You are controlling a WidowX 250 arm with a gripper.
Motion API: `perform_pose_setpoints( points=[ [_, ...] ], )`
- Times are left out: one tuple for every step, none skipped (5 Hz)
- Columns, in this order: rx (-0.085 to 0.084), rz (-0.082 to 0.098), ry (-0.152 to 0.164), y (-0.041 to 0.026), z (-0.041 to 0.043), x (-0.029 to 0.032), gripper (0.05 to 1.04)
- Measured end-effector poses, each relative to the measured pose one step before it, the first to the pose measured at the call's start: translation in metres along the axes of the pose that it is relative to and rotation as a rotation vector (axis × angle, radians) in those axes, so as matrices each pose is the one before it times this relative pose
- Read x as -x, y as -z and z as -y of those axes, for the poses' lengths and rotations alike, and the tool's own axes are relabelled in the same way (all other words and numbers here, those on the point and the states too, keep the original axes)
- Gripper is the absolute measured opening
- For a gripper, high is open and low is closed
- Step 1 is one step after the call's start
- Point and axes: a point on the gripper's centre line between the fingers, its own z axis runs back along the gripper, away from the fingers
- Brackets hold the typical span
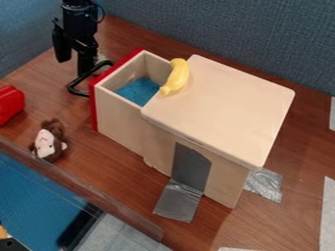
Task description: Move the white object to the middle left side of the table
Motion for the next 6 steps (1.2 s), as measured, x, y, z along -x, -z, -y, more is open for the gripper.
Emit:
perform_pose_setpoints(
  points=[
    [0.0127,0.0282,0.0181,-0.00146,-0.00222,-0.01443,1.001],
    [-0.0091,0.0473,0.0365,-0.01488,-0.00056,-0.01665,1.001],
    [-0.0071,0.0005,-0.0075,-0.00071,0.00374,-0.00427,1.001],
    [-0.0131,-0.0278,-0.0278,0.00728,-0.00093,0.00039,1.0],
    [-0.0035,-0.0535,-0.0095,0.01815,-0.00111,0.00646,0.999],
    [-0.0108,-0.0303,-0.0099,0.00685,-0.00493,0.00038,0.999]
  ],
)
